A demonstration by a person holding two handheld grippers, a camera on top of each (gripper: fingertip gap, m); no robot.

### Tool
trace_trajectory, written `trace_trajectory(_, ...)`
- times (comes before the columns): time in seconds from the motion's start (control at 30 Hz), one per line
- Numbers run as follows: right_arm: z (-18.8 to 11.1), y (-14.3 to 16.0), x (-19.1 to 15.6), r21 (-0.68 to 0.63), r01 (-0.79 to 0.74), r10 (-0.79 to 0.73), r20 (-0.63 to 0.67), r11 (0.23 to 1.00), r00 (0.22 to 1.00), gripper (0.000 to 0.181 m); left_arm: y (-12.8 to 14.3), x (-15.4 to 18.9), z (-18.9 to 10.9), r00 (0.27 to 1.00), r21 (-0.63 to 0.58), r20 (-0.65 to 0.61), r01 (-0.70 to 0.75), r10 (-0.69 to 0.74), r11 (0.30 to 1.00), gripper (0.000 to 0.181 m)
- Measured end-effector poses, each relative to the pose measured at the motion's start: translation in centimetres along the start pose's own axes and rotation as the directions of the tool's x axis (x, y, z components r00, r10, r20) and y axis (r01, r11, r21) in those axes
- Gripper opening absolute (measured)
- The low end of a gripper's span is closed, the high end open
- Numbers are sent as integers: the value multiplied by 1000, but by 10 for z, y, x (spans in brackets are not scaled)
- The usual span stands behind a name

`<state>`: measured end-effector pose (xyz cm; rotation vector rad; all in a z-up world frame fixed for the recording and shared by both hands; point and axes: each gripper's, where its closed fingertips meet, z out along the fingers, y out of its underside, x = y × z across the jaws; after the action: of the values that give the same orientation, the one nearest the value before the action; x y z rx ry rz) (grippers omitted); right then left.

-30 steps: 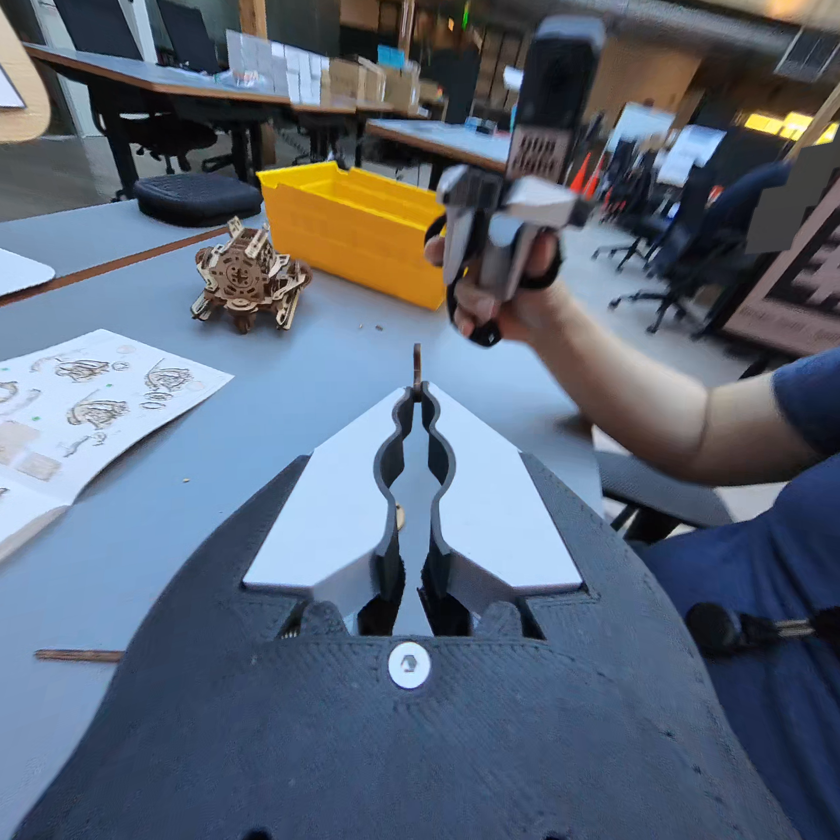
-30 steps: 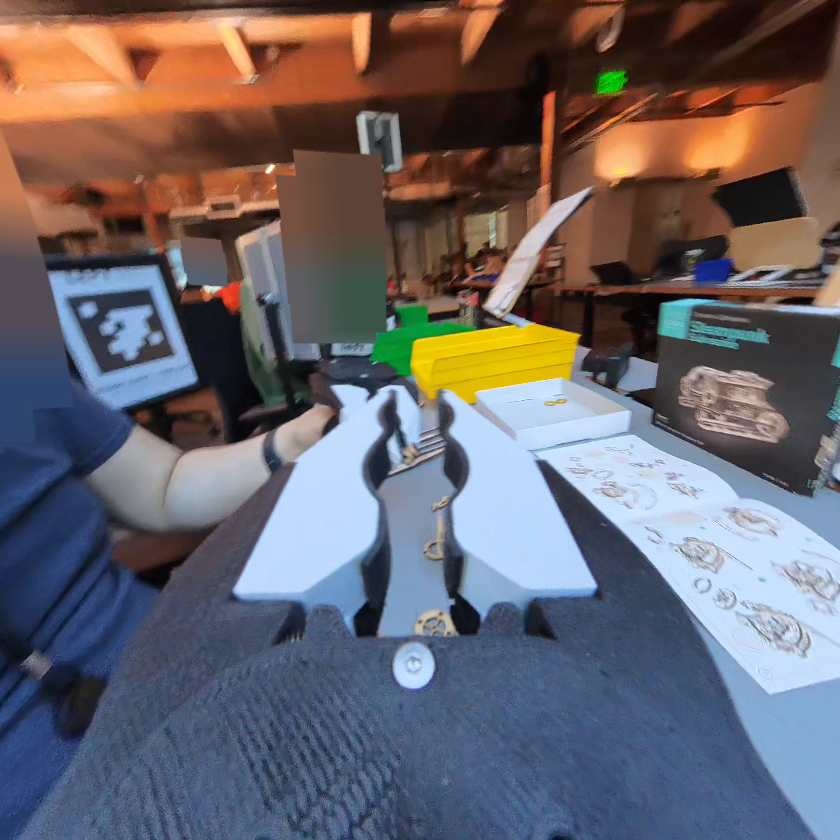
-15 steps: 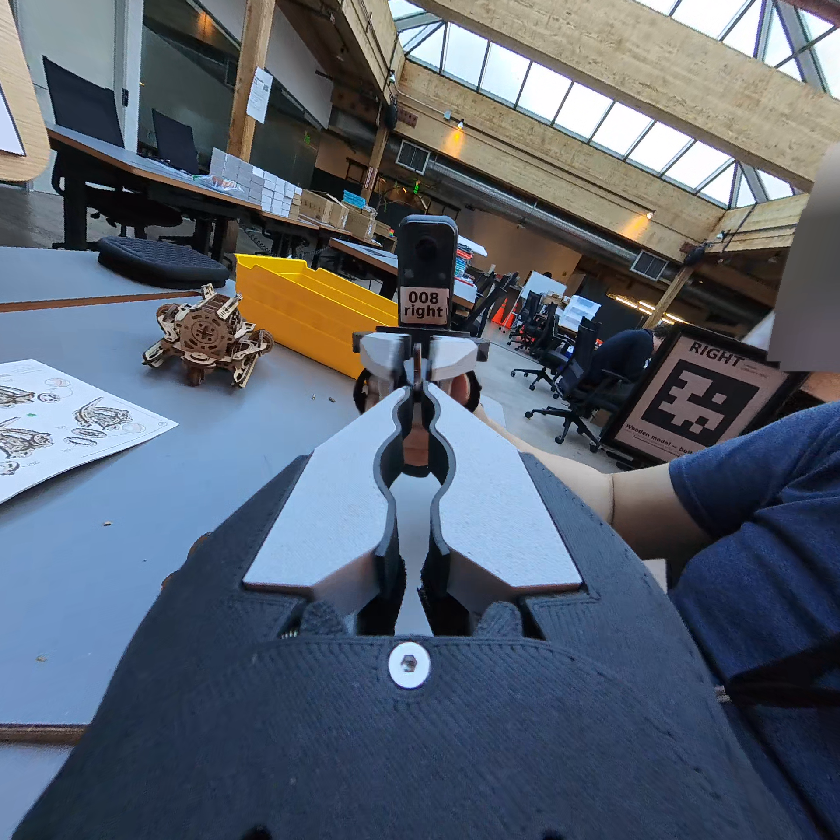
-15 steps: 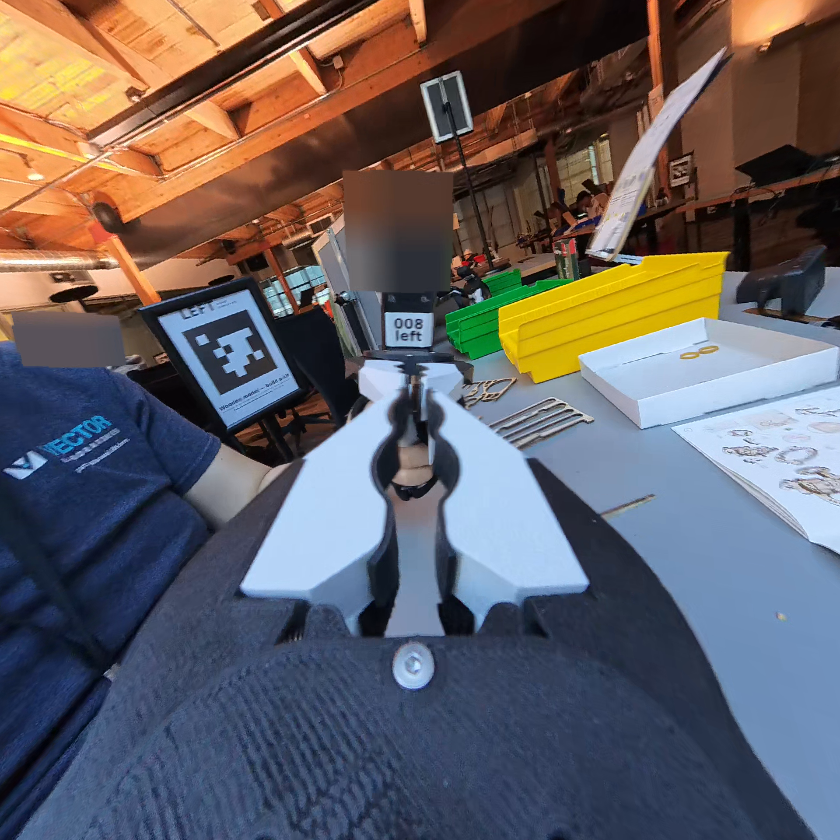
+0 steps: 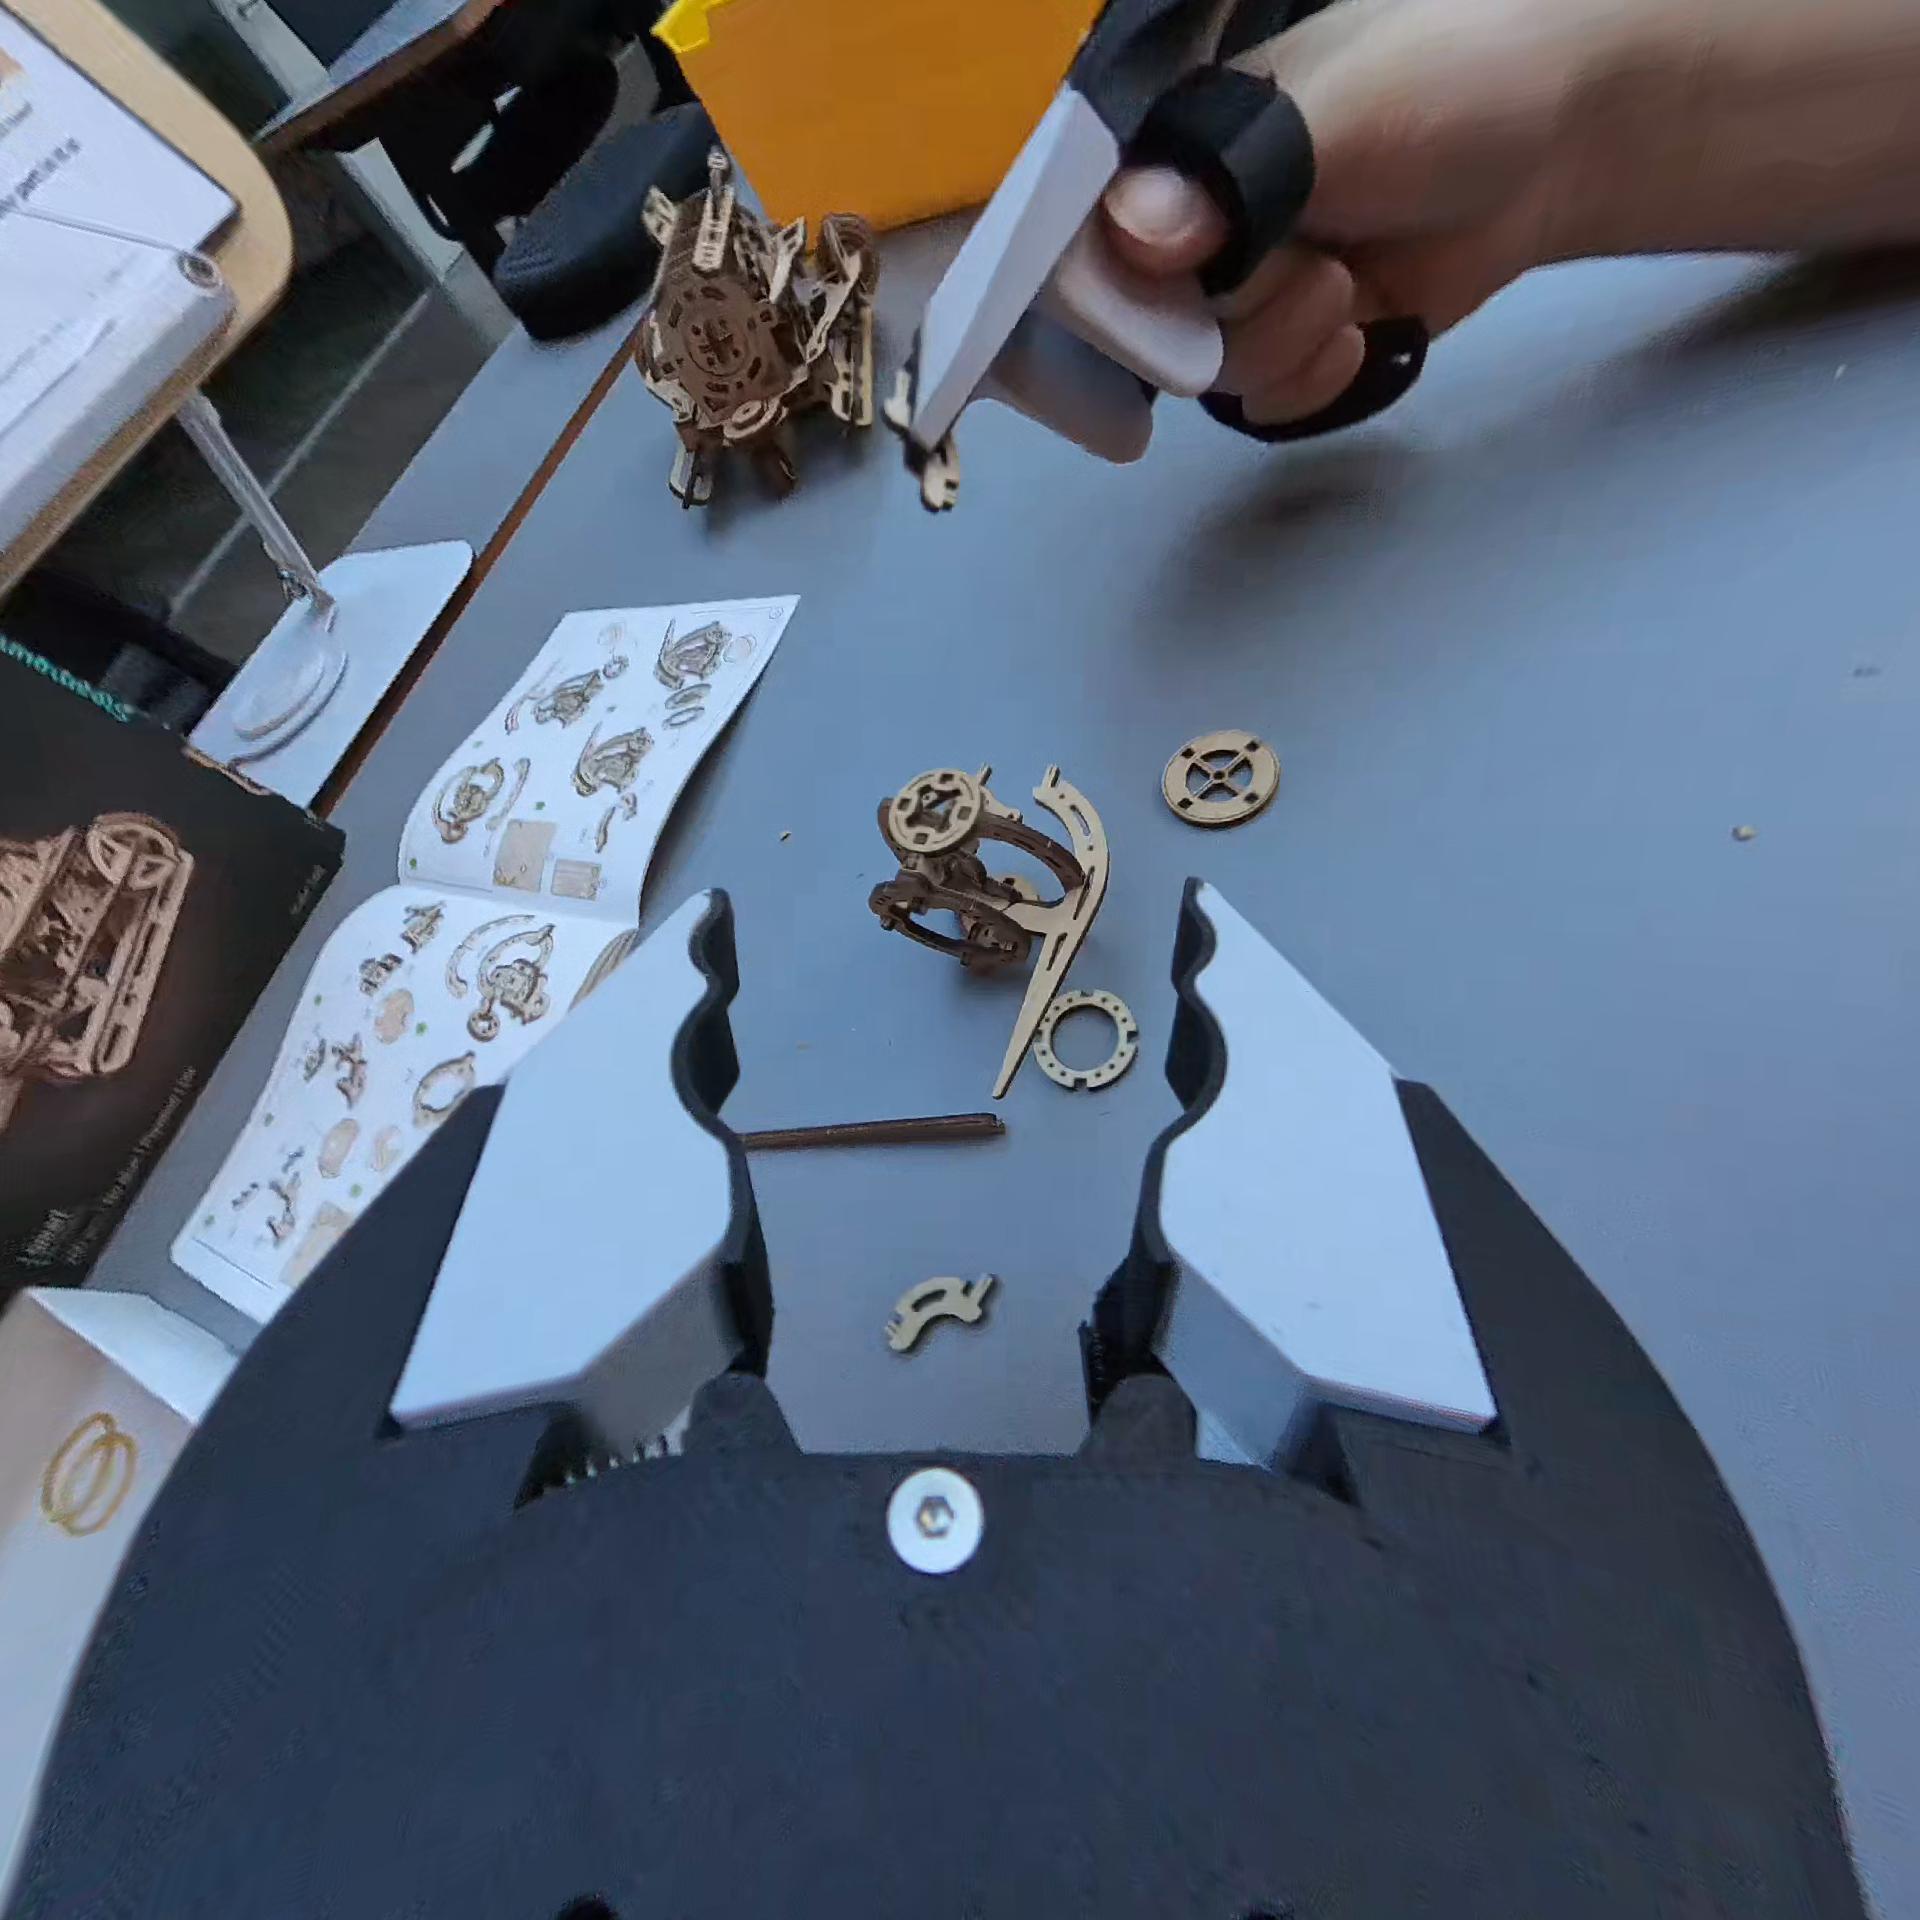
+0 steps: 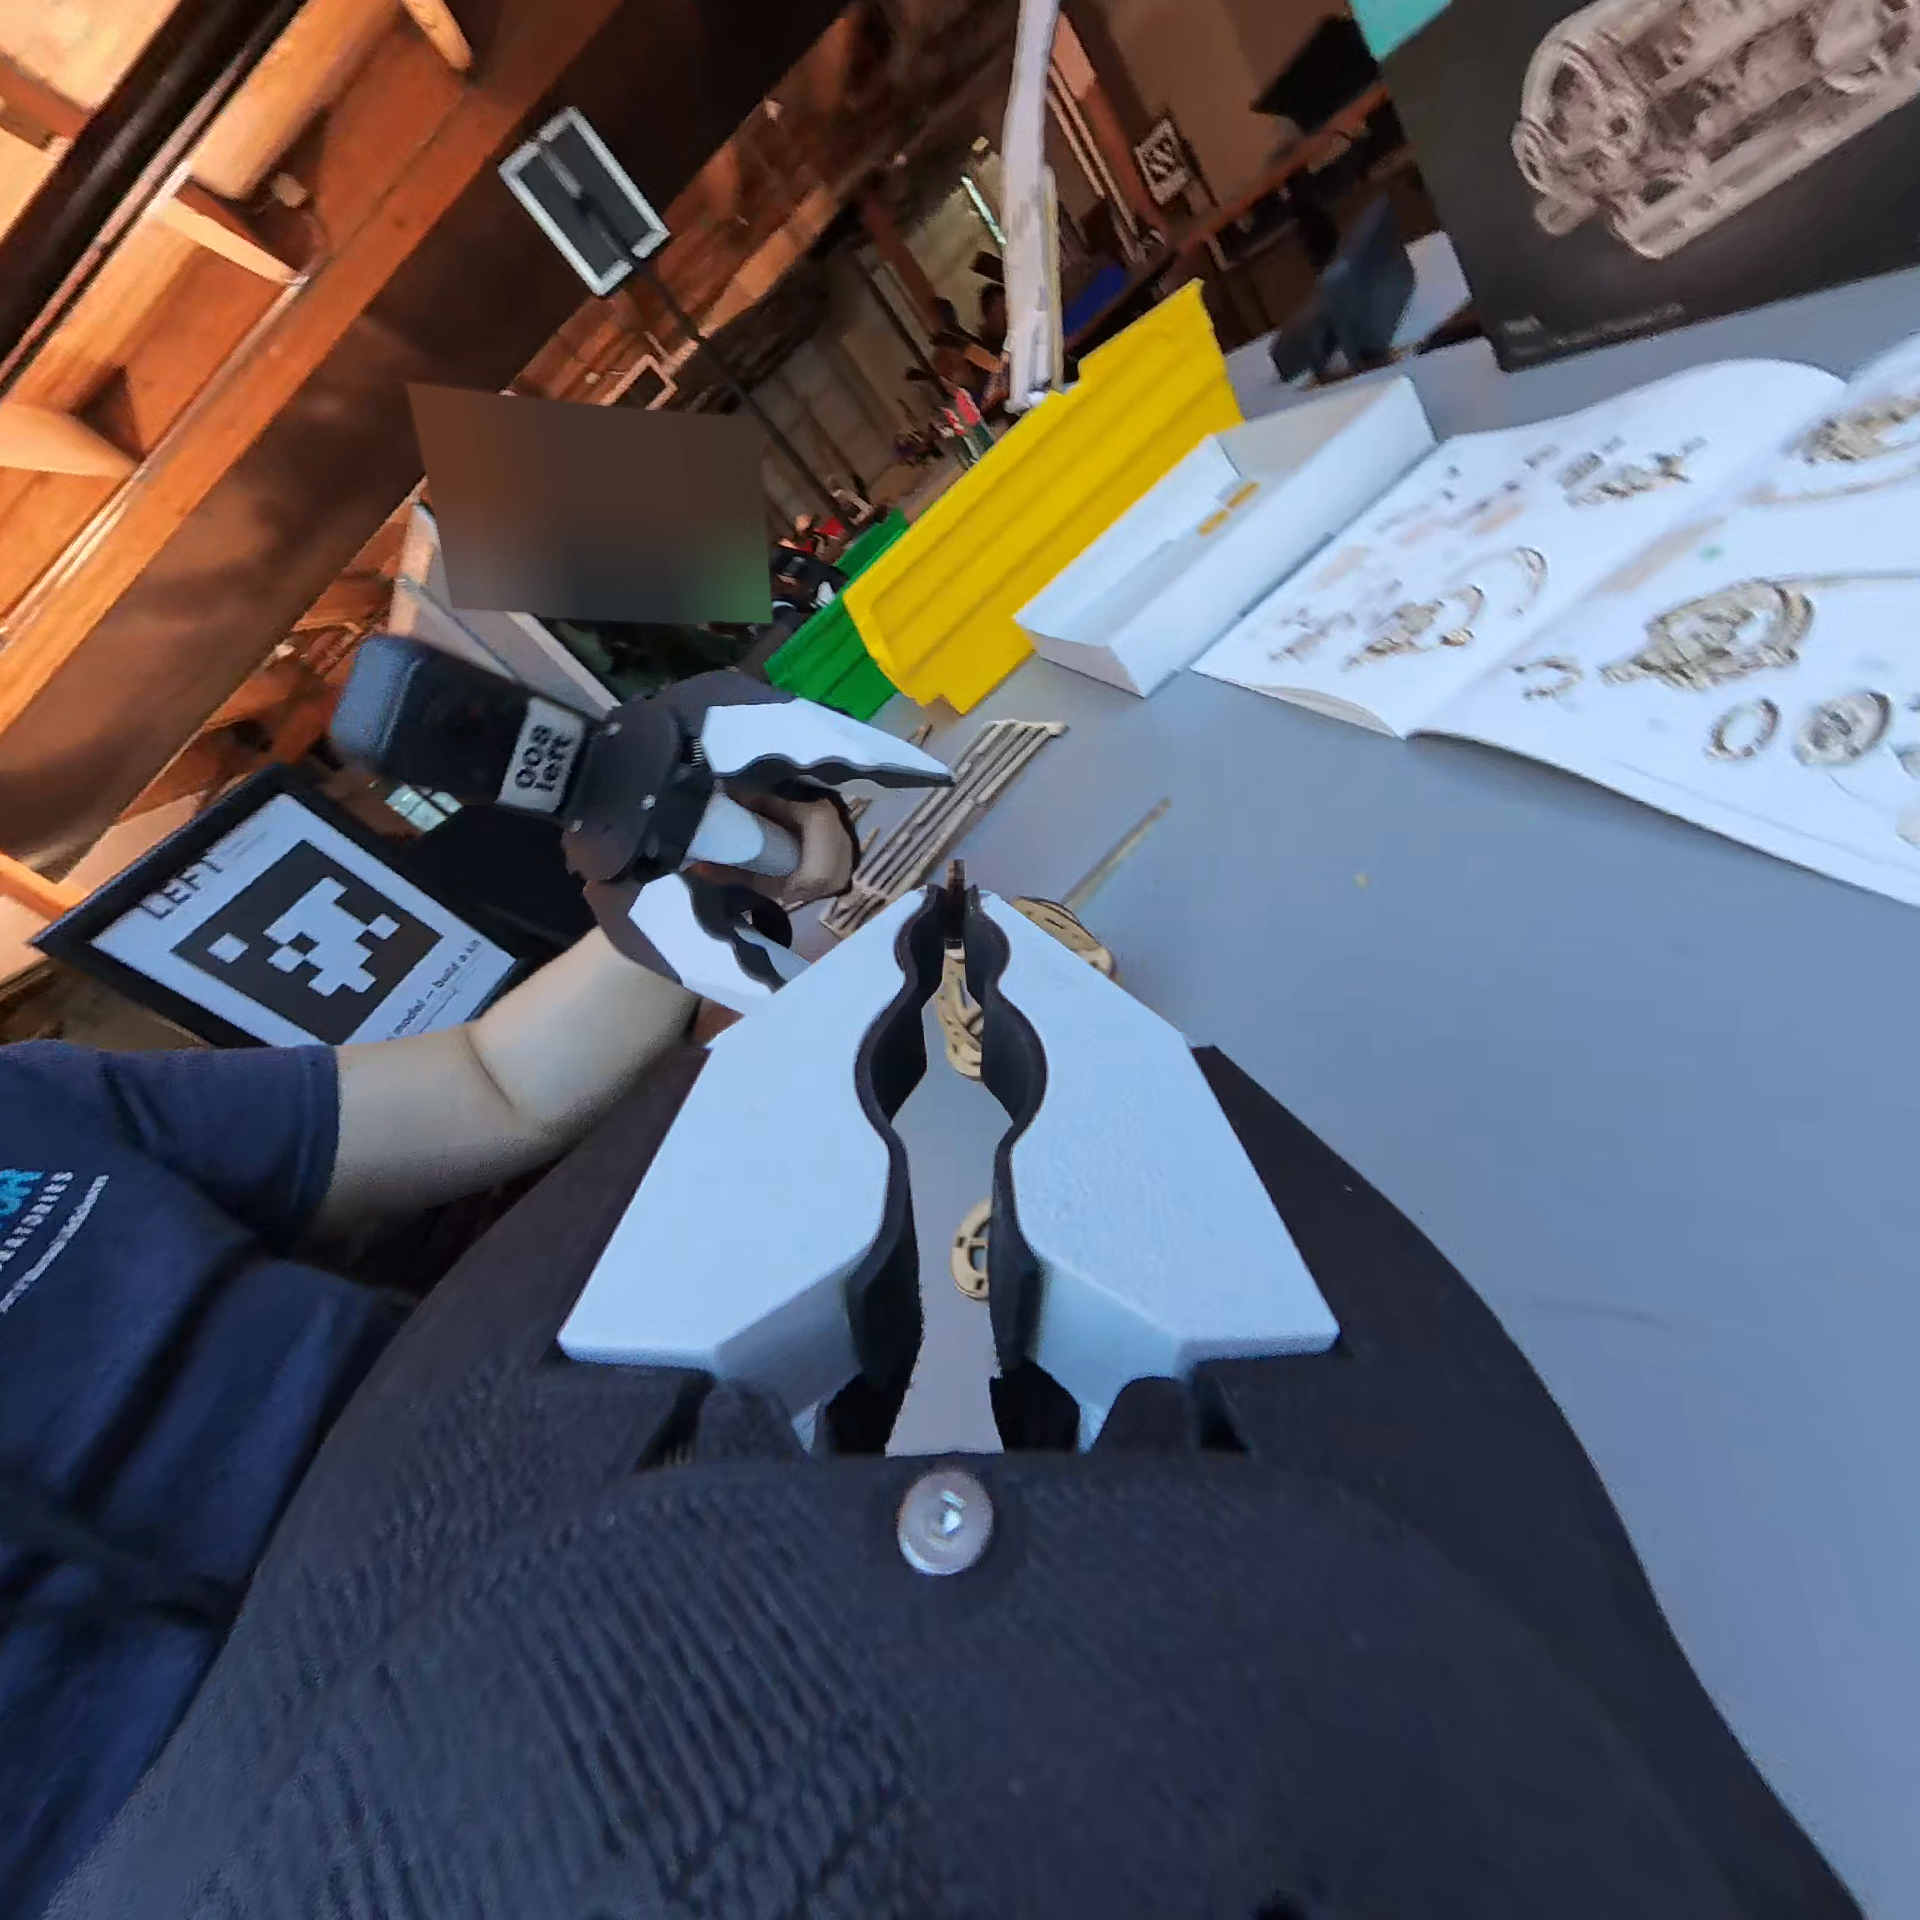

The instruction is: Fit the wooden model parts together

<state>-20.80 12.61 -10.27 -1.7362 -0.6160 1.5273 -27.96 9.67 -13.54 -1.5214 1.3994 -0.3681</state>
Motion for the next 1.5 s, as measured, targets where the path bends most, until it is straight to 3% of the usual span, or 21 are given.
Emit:
trace_trajectory(0.1, 0, 5, 4, -22, -6, 6, -18, 1000, 1000, 0, 9, 2, 15, 972, -75, 26, -233, 235, 970, 84)
trace_trajectory(0.2, 1, 11, 9, -46, -12, 10, -42, 999, 999, 0, 9, -2, 27, 927, -128, 52, -363, 372, 923, 85)
trace_trajectory(0.5, 2, 16, 13, -74, -41, 38, -43, 996, 998, 0, 16, 0, 43, 868, -164, 10, -489, 497, 857, 56)
trace_trajectory(0.63, 5, 24, 16, -110, -62, 55, -66, 992, 996, 0, 11, 0, 43, 931, -159, -62, -365, 360, 917, 56)
trace_trajectory(0.77, 5, 31, 22, -128, -104, 89, -123, 986, 988, 1, 11, -6, 43, 977, -213, -211, -76, 30, 974, 56)
trace_trajectory(0.9, 5, 31, 30, -67, -267, 257, -128, 961, 958, 0, 17, -15, 44, 899, -319, -330, 181, -288, 930, 56)
trace_trajectory(1.03, 12, 40, 31, -64, -442, 433, -116, 895, 894, 0, 22, -12, 44, 769, -414, -416, 315, -485, 854, 56)
trace_trajectory(1.27, 22, 53, 35, -32, -677, 669, -123, 735, 733, 0, 30, -13, 48, 759, -430, -413, 325, -503, 842, 63)
trace_trajectory(1.37, 23, 53, 41, -26, -658, 646, -168, 752, 745, 0, 29, -25, 42, 790, -411, -368, 335, -491, 848, 73)
trace_trajectory(1.5, 27, 47, 51, -30, -649, 633, -192, 760, 750, 0, 20, -45, 20, 865, -293, -249, 361, -435, 885, 72)
